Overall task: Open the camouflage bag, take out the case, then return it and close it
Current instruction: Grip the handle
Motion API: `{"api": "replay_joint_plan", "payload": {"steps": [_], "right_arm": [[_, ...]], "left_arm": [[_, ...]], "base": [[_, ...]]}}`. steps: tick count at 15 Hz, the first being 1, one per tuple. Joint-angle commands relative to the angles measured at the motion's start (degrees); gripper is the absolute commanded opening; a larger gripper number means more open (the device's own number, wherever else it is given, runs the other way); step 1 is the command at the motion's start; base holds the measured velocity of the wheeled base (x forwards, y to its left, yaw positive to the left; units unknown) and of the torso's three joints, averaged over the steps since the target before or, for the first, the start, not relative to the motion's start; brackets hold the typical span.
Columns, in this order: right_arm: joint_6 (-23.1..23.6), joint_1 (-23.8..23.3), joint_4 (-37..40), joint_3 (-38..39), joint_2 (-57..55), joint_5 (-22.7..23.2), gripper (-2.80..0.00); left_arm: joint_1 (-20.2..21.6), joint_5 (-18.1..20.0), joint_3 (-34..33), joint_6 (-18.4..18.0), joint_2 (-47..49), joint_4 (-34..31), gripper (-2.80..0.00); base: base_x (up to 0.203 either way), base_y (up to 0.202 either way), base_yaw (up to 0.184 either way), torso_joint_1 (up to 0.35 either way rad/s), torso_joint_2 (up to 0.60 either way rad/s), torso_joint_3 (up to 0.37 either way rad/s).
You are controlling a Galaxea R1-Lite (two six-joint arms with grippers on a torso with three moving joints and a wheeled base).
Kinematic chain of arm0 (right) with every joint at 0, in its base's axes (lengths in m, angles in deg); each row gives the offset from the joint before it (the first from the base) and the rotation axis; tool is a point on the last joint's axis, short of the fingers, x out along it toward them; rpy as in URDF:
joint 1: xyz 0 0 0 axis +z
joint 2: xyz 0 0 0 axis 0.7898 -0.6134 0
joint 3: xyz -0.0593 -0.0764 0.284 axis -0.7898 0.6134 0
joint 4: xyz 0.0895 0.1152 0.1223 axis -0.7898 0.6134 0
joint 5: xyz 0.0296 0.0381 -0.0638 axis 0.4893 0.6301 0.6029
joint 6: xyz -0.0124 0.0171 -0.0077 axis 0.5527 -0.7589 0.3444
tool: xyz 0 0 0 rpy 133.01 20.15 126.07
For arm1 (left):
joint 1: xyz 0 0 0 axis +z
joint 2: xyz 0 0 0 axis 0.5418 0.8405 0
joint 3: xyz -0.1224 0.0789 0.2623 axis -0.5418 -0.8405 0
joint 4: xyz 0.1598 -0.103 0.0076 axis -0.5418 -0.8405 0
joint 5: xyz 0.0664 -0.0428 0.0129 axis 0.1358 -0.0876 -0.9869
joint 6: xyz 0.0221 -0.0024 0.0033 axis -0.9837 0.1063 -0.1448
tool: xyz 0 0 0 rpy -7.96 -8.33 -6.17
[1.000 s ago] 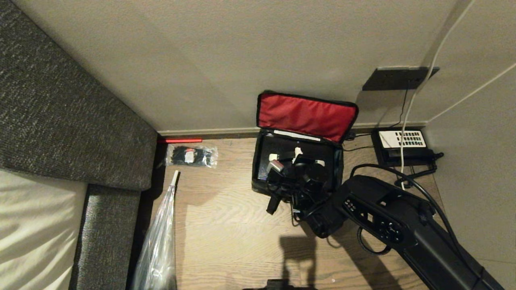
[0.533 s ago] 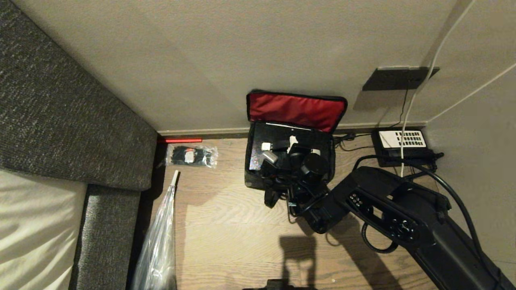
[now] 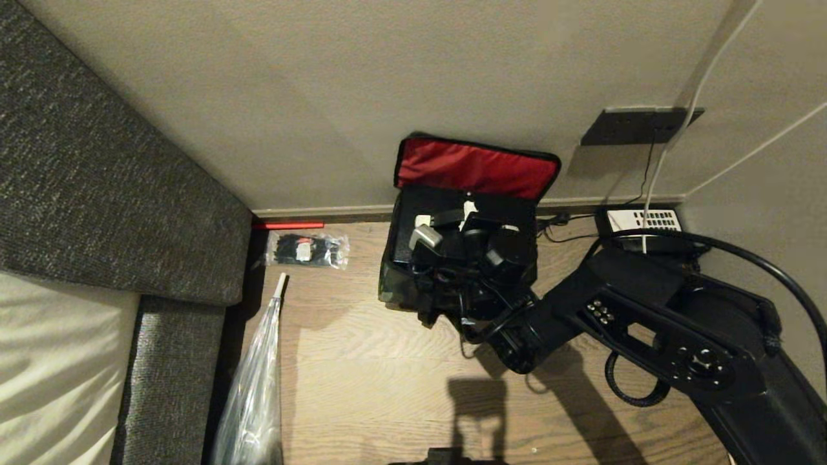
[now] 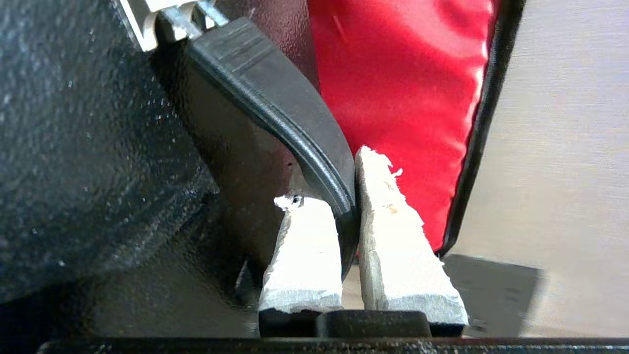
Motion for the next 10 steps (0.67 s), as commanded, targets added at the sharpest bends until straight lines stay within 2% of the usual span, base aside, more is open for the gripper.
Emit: {"api": "replay_joint_plan", "payload": {"steps": [1,5,8,10], "right_arm": [[0.81,0.61,-0.29,1.55,3.36,-0.14,-2.80],[2.77,1.39,-0.11,2.80,4.79,-0.55,-2.80],[2.17,1.30,-0.03,5.29,3.22,-1.04,-2.80],[-1.02,1.30,0.19,5.89,2.22,-5.91,-2.80]], "left_arm": [[0.00,-0.04,-0.18,0.02,-0.11,0.00,-2.80],[0.00,-0.04,-0.18,0.02,-0.11,0.00,-2.80],[0.00,-0.04,-0.18,0.02,-0.11,0.00,-2.80],[0.00,-0.04,-0.18,0.02,-0.11,0.00,-2.80]], "base": [[0.000,0.000,0.000,0.000,0.00,0.000],[0.000,0.000,0.000,0.000,0.00,0.000],[0.000,0.000,0.000,0.000,0.00,0.000],[0.000,0.000,0.000,0.000,0.00,0.000]]}}
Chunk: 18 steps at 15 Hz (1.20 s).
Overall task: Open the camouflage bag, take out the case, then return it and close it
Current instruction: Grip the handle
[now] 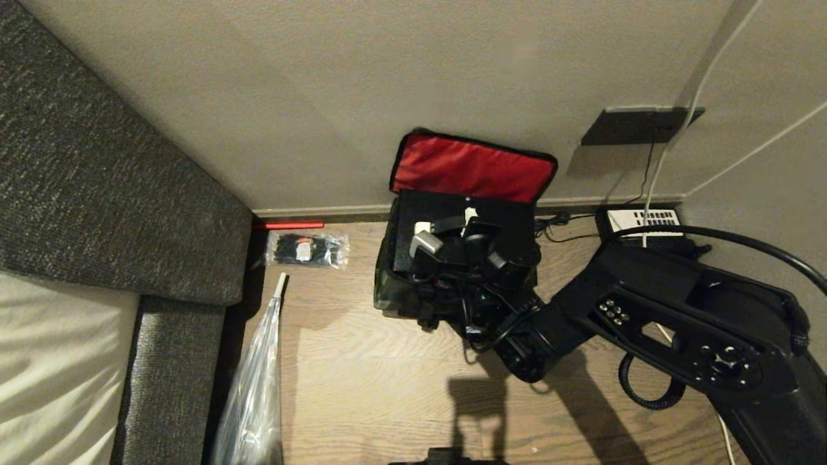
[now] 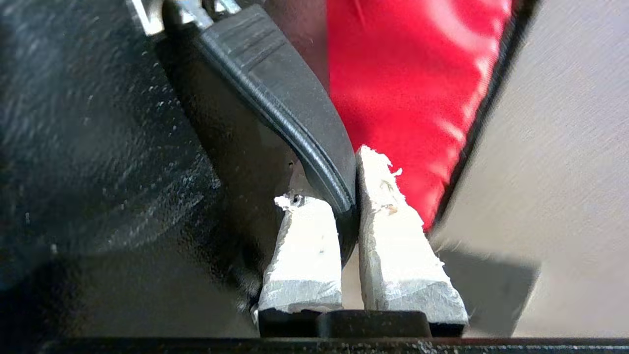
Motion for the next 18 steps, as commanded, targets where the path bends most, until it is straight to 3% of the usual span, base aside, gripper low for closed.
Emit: {"api": "replay_joint_plan", "payload": {"steps": [1,7,11,18], "right_arm": [[-3.56,0.03,-0.46,0.21,-1.25,-3.56,-2.80],[-8.15,0.03,1.93,1.34,-2.05,-3.76,-2.80],[-20.87,0.03,11.77,1.02,-0.86,-3.50,-2.80],[-21.58,0.03,13.62,1.22,1.25,-3.48,-2.80]], "left_arm": [[0.02,0.00,-0.18,0.02,-0.11,-0.02,-2.80],[0.02,0.00,-0.18,0.02,-0.11,-0.02,-2.80],[0.02,0.00,-0.18,0.02,-0.11,-0.02,-2.80],[0.02,0.00,-0.18,0.02,-0.11,-0.02,-2.80]], "base": [[0.000,0.000,0.000,0.000,0.00,0.000],[0.000,0.000,0.000,0.000,0.00,0.000],[0.000,0.000,0.000,0.000,0.00,0.000],[0.000,0.000,0.000,0.000,0.00,0.000]]}}
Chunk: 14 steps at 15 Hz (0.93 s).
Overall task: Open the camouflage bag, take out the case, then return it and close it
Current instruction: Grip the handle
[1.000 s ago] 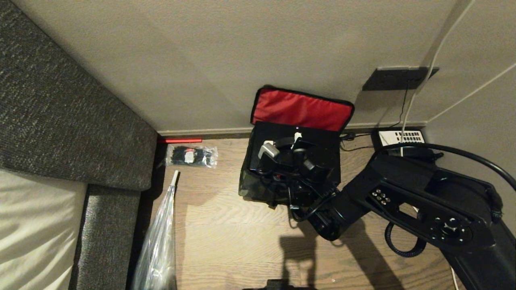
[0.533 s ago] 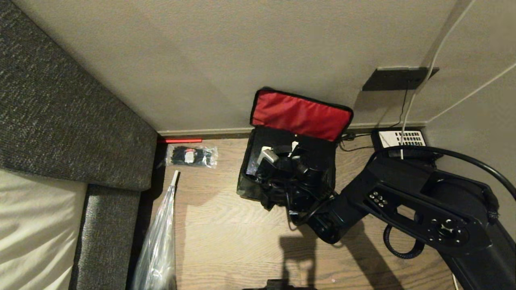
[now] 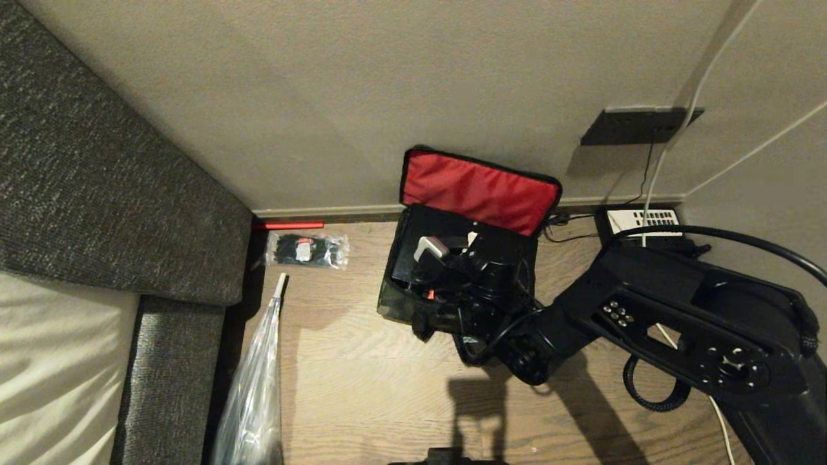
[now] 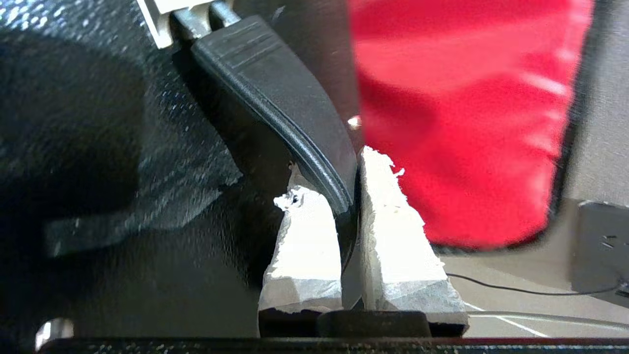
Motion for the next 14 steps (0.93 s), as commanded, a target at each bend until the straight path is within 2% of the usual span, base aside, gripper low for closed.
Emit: {"api": "replay_joint_plan", "payload": {"steps": [1,4,10,14], "right_arm": [[0.19,0.03,-0.48,0.70,0.08,-0.21,-2.80],[0.34,0.03,0.42,0.32,2.76,-0.24,-2.80],[0.52,0.20,8.34,0.89,11.34,-0.17,-2.80],[-0.24,0.21,8.25,2.02,9.63,-0.26,-2.80]], "left_arm": [[0.03,0.00,-0.18,0.02,-0.11,0.02,-2.80],[0.02,0.00,-0.18,0.02,-0.11,0.02,-2.80],[0.02,0.00,-0.18,0.02,-0.11,0.02,-2.80],[0.02,0.00,-0.18,0.02,-0.11,0.02,-2.80]], "base": [[0.000,0.000,0.000,0.000,0.00,0.000],[0.000,0.000,0.000,0.000,0.00,0.000],[0.000,0.000,0.000,0.000,0.00,0.000],[0.000,0.000,0.000,0.000,0.00,0.000]]}}
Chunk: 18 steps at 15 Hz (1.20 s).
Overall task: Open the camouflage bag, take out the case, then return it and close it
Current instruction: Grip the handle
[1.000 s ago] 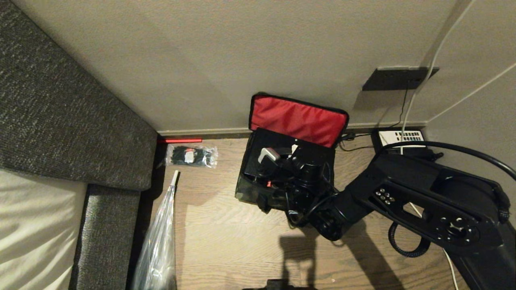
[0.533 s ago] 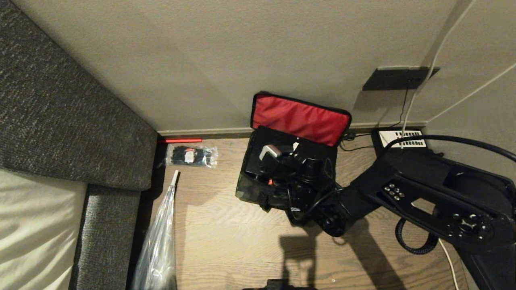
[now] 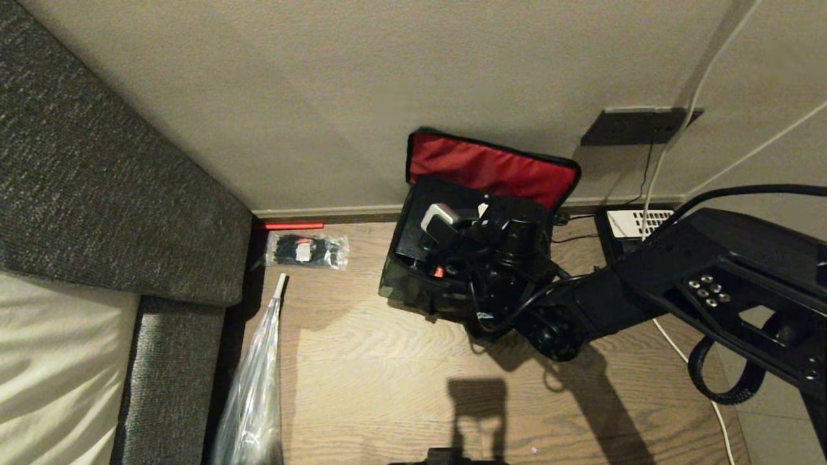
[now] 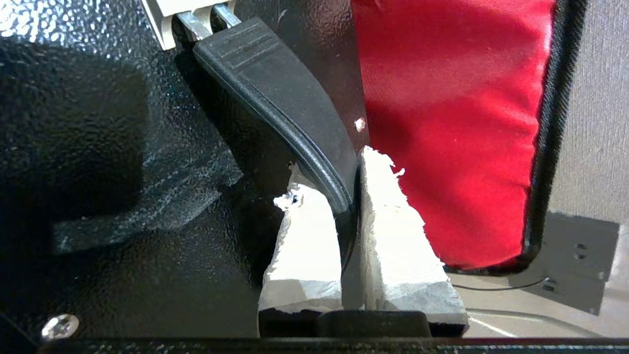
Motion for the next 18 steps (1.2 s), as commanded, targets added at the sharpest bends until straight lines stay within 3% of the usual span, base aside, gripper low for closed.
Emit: {"api": "replay_joint_plan", "payload": {"steps": [1,8,11,15,18], "right_arm": [[0.01,-0.06,-0.24,-0.06,-2.02,-0.22,-2.80],[-2.20,-0.80,-0.67,-1.81,-9.65,-0.21,-2.80],[-1.96,-0.71,0.10,-0.22,-3.62,-0.16,-2.80],[-1.42,0.18,9.50,1.74,8.65,-0.14,-2.80],[-2.51,0.29,10.67,2.82,5.88,-0.20,-2.80]], "left_arm": [[0.02,-0.02,-0.18,0.04,-0.11,0.00,-2.80],[0.02,-0.02,-0.18,0.04,-0.11,0.00,-2.80],[0.02,-0.02,-0.18,0.04,-0.11,0.00,-2.80],[0.02,-0.02,-0.18,0.04,-0.11,0.00,-2.80],[0.02,-0.02,-0.18,0.04,-0.03,0.00,-2.80]], "base": [[0.000,0.000,0.000,0.000,0.00,0.000],[0.000,0.000,0.000,0.000,0.00,0.000],[0.000,0.000,0.000,0.000,0.00,0.000],[0.000,0.000,0.000,0.000,0.00,0.000],[0.000,0.000,0.000,0.000,0.00,0.000]]}}
